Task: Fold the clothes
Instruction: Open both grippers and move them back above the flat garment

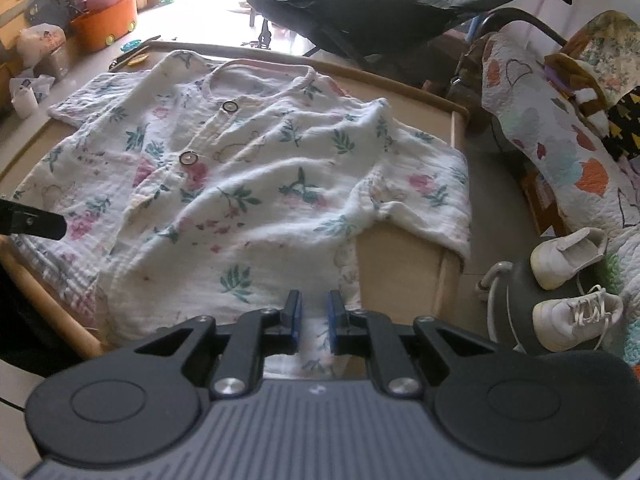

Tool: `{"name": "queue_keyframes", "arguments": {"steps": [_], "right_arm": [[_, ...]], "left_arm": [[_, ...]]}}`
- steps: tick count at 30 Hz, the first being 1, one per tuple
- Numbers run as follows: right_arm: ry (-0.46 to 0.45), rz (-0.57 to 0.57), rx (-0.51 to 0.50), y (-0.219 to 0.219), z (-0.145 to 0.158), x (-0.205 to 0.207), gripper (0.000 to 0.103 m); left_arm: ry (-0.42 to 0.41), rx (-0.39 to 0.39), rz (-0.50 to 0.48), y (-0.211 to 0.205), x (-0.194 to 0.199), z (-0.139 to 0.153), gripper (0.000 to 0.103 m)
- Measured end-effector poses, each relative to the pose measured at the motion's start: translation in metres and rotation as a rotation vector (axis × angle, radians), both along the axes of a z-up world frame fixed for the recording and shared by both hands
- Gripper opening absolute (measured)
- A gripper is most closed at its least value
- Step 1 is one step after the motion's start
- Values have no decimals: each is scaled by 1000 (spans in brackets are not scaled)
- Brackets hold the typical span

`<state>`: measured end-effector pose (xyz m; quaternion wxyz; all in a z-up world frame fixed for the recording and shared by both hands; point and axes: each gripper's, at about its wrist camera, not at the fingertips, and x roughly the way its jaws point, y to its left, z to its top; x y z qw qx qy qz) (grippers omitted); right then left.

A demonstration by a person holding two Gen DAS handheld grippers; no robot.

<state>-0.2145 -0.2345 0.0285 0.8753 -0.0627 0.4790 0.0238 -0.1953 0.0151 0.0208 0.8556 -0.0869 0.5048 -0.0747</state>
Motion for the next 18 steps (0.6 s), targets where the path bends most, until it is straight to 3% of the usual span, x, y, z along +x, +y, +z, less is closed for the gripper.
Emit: {"name": "queue_keyframes", "arguments": {"steps": [4, 9, 18], "right_arm": [[-38, 3, 95, 4, 17, -9, 12], [-49, 112, 208, 35, 37, -22, 12], [-17, 237, 121, 98, 33, -22, 12]], "left_arm": [[4, -47, 29, 4, -5, 2, 56], [-28, -84, 30, 8, -15, -2, 57], [-47, -129, 28, 14, -23, -5, 59]]}}
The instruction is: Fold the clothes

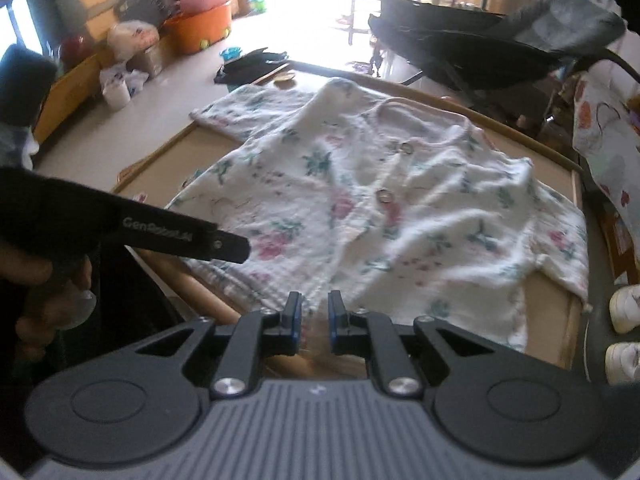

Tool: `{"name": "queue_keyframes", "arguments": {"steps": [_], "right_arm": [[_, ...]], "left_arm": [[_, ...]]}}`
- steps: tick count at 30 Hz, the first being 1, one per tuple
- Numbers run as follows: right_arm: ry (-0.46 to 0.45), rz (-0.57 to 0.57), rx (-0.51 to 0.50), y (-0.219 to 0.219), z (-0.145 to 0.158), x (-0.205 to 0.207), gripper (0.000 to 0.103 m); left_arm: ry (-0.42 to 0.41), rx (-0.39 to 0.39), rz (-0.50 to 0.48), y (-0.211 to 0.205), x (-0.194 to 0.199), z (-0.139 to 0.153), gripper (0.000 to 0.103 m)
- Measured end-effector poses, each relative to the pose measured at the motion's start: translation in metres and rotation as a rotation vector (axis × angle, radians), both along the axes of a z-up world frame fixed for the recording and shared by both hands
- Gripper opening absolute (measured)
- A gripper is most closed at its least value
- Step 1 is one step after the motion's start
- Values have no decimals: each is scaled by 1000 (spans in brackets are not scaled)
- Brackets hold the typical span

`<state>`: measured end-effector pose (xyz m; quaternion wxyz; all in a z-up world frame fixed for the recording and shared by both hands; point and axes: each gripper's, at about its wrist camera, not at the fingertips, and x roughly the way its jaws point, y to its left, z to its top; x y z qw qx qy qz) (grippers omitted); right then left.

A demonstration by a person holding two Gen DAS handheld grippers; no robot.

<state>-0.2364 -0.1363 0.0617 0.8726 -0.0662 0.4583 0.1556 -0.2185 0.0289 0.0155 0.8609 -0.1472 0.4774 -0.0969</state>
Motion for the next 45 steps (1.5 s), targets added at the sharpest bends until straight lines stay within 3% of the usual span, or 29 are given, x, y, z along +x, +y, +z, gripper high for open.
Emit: {"name": "queue_keyframes", "arguments": {"steps": [5, 11, 20, 27, 37, 45], "right_arm": [[4, -29, -91, 12, -13, 7, 12], [17, -46, -121, 15, -23, 10, 7], [2, -210, -51, -10, -6, 6, 5], [1, -340, 83, -35, 9, 6, 5], [-4, -322, 165, -37, 13, 9, 5], [43, -238, 158, -19, 1, 10, 5]], "left_arm": [[-10, 3, -21, -1, -3, 0, 60], [-15, -18, -24, 1, -5, -1, 64], [-17, -39, -50, 4, -8, -2, 66], [56, -104, -37, 8, 4, -1, 66], [82, -138, -100, -16, 30, 13, 66], [136, -146, -85, -29, 51, 9, 66]]}}
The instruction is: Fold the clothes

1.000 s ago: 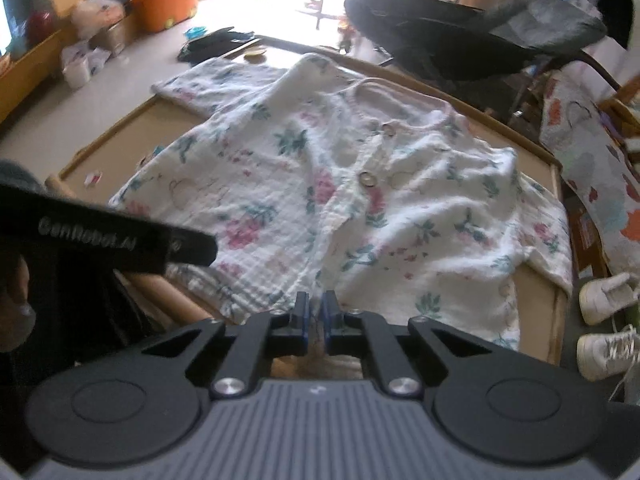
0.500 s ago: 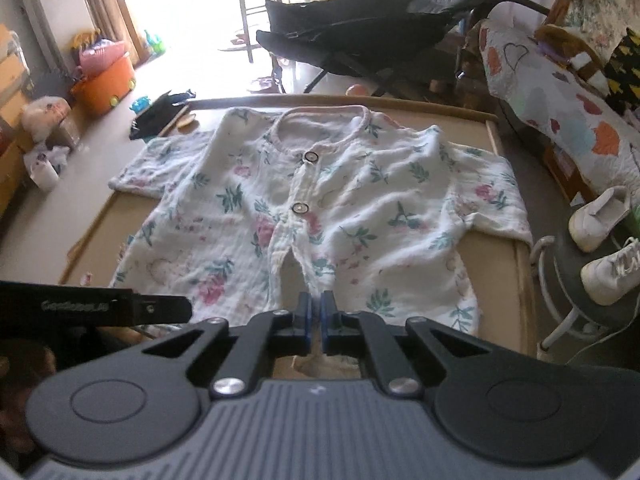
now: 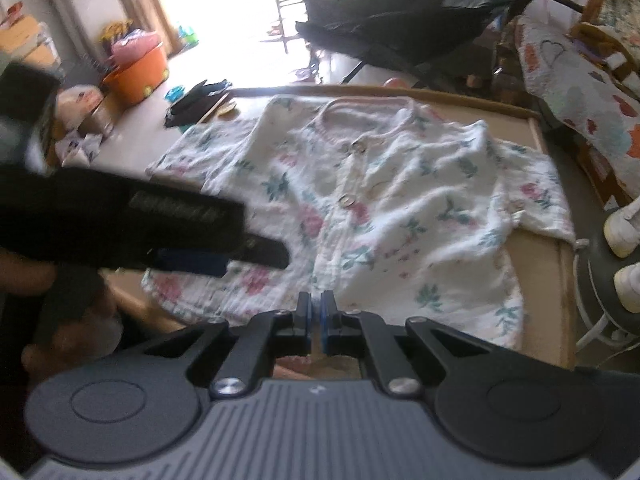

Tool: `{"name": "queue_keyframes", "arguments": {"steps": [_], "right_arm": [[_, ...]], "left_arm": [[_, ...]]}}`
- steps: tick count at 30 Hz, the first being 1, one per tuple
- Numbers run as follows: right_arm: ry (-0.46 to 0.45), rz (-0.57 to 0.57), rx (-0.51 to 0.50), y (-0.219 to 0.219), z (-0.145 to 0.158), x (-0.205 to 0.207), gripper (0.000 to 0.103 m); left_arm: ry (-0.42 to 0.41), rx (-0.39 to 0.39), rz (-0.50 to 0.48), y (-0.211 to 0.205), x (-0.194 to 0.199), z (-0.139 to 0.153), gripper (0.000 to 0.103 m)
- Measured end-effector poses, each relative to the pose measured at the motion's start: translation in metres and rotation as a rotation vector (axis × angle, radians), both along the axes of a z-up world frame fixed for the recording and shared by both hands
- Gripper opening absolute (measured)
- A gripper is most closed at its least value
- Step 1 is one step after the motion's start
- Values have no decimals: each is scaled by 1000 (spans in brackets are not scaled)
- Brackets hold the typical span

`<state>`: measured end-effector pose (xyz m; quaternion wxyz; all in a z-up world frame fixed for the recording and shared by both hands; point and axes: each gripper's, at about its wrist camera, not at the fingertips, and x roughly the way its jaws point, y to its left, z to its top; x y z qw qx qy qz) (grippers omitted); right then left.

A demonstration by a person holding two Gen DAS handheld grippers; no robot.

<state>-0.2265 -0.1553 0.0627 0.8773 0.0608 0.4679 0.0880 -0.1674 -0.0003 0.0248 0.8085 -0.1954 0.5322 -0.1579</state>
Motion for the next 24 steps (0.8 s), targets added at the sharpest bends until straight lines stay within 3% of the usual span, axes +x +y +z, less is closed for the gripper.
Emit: {"name": "queue_keyframes", "arguments": {"steps": [12, 17, 21, 24], "right_arm": [[95, 36, -14, 10, -29, 4, 6], [42, 41, 24, -1, -8, -4, 8], [0, -60, -4, -25, 7, -7, 9], [-14, -203, -82, -57, 8, -9, 9]], "left_arm": [[10, -31, 53, 8, 10, 0, 66], [-20, -92, 31, 0, 17, 10, 66], [-65, -113, -53, -24, 21, 18, 66], [-50, -32, -76, -42, 25, 9, 66]]}}
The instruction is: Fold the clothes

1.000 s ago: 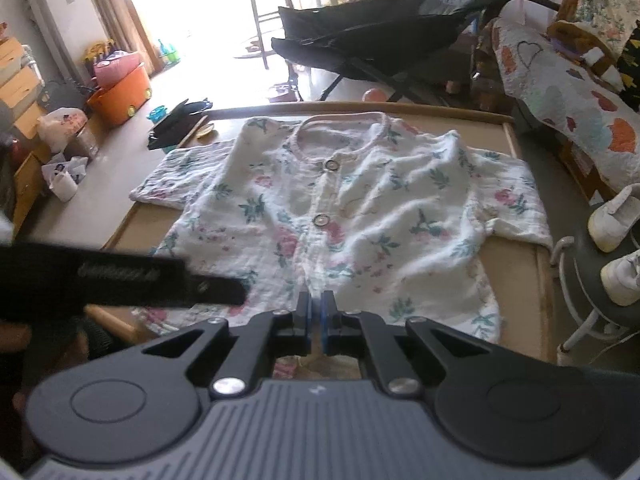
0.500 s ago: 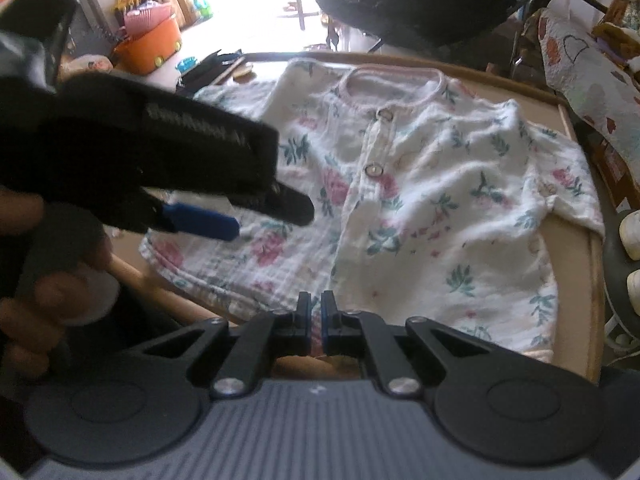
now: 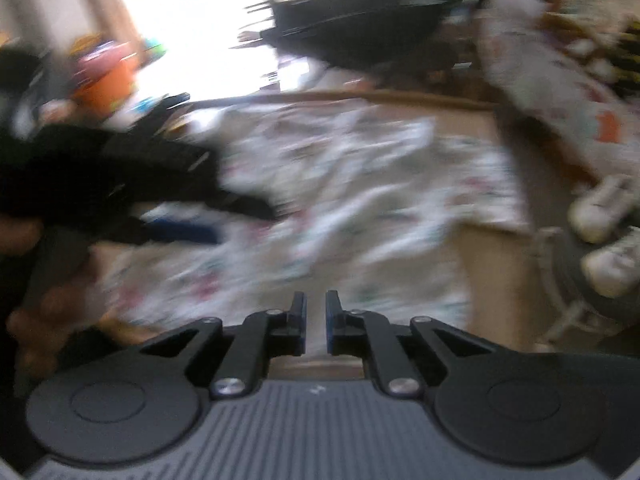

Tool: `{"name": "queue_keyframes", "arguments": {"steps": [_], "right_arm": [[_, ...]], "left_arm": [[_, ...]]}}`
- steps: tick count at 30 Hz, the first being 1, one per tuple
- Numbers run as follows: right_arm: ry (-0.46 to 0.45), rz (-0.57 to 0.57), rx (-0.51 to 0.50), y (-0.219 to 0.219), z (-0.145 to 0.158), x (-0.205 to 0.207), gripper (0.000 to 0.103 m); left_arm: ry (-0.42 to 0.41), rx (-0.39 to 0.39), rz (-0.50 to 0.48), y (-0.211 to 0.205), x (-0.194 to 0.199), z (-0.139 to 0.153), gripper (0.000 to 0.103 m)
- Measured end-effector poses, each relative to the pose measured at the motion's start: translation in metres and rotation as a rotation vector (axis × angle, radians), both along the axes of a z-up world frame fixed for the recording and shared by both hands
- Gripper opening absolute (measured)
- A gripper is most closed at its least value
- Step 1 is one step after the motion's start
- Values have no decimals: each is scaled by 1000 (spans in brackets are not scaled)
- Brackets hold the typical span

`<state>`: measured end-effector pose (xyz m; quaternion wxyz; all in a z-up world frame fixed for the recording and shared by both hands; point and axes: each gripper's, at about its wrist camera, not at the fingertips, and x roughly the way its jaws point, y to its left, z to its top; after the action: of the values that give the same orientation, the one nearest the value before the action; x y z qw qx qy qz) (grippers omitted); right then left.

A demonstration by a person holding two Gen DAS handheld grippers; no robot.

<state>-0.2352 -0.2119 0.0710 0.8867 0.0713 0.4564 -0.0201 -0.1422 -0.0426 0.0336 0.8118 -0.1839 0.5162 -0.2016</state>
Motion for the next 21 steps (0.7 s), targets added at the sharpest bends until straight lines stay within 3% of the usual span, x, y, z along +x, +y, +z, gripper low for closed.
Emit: {"name": "queue_keyframes", "arguments": {"steps": [3, 6, 8, 15, 19, 21], "right_arm": [[36, -134, -73, -33, -9, -1, 10], [60, -188, -39, -55, -18, -6, 16], [65, -180, -23, -59, -23, -10, 24], [56, -131, 15, -52, -27, -10, 32], [75, -103, 1, -47, -36, -5, 31], [79, -97, -17, -45, -40, -5, 26]], "left_arm": [[35, 55, 13, -5, 5, -13, 66], [14, 52, 21, -1, 4, -15, 65], [13, 49, 22, 1, 6, -15, 65], [-9, 54, 15, 2, 7, -15, 65], [-26, 59, 8, 0, 6, -17, 65], [-29, 56, 10, 0, 6, -17, 65]]}}
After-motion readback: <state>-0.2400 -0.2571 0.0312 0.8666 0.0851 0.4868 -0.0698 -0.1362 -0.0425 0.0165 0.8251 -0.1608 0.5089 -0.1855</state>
